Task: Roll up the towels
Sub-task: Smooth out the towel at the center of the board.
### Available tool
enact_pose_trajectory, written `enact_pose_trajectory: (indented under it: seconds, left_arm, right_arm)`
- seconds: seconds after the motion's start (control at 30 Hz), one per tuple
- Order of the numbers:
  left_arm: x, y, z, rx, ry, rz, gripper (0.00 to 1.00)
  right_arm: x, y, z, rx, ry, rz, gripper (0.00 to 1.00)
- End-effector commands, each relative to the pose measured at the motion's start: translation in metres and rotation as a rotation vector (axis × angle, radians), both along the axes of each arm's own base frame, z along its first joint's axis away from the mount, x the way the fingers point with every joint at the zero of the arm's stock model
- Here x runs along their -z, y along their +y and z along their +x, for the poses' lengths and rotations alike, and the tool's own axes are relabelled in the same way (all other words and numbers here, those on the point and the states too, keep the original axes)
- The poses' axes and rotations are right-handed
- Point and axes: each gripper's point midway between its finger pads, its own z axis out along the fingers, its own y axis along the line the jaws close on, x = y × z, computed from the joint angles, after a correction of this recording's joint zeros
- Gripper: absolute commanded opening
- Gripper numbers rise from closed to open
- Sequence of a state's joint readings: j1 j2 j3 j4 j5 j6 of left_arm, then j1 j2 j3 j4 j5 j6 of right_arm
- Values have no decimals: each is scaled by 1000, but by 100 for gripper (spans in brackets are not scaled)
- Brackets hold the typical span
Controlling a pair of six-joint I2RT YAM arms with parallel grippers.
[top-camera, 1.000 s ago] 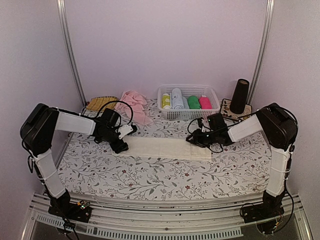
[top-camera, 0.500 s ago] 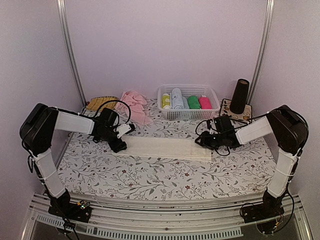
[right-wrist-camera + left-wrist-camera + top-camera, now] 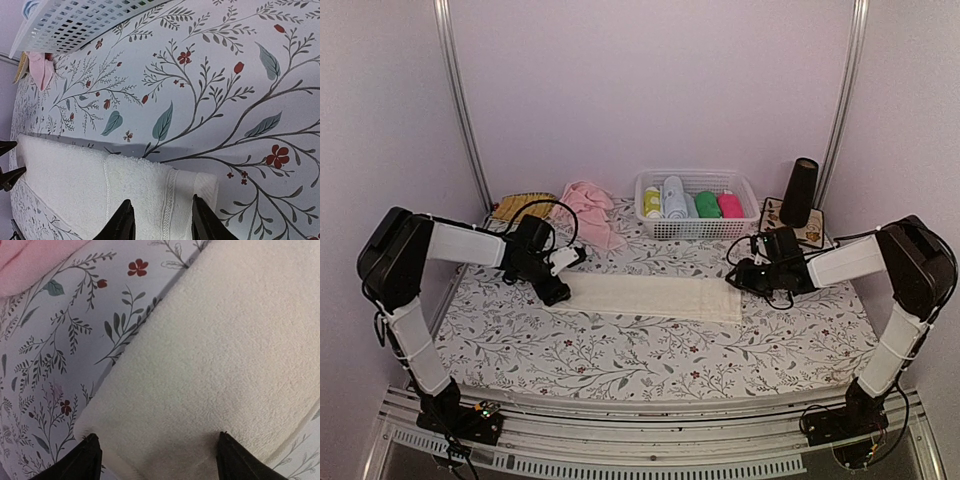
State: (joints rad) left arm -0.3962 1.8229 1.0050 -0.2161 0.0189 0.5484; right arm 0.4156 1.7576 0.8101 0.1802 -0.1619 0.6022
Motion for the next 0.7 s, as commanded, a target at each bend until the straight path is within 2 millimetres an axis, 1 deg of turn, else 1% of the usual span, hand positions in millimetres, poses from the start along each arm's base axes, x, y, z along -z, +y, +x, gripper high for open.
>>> enact_pose_trajectory:
  seconds: [0.0,0.07,0.13,0.17,0.27,0.33,0.47,0.6,0.67]
  left_arm:
    - [-10,11,-12,-11,49,6,84]
    - [-25,6,-9,-5,35,-28,89]
    - [-42,3,-6,-4,12,-58,96]
    - [-51,3,-3,-3,-7,-72,97]
    - [-63,3,0,-5,-32,-88,97]
    - [-63,3,0,-3,-32,-91,97]
    - [-55,4,-2,-5,-23,-86,97]
    - [-46,8,1,-16,-32,-66,97]
    - [-43,13,7,-31,-46,-52,97]
  right_arm:
    - [-18,-5,-4,-17,-31,-21,40]
    - [-25,-7,-7,-26,-39,-35,40]
    - [-32,-12,-11,-29,-48,-64,41]
    - [-35,-15,-12,-28,-54,-78,41]
    - [-35,-16,-20,-63,-50,-96,40]
    - [-29,-10,-30,-110,-23,-102,39]
    - [-14,-1,-52,-175,23,-108,37]
    - [-10,-7,-63,-172,31,-112,37]
    - [-6,-10,-65,-171,41,-128,37]
